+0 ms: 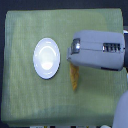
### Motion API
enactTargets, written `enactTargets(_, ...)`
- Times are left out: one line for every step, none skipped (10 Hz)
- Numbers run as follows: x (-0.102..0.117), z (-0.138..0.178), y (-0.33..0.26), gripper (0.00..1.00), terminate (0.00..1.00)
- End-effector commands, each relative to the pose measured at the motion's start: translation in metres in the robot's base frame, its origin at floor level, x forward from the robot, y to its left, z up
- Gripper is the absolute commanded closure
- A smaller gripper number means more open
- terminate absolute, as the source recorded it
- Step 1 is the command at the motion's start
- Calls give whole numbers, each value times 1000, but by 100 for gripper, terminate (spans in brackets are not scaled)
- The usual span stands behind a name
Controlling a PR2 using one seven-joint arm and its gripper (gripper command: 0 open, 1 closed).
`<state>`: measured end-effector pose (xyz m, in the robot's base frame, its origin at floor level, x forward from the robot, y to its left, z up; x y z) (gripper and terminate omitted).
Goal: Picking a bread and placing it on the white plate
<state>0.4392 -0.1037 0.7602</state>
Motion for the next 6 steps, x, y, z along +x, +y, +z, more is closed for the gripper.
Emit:
enactTargets(25, 70, 17, 100, 0)
enactTargets(30, 79, 21, 100, 0)
enactTargets(36, 90, 37, 100, 0)
enactTargets(38, 93, 45, 100, 0)
enactTargets(39, 92, 71, 100, 0)
enactTargets(40, 88, 85, 100, 0)
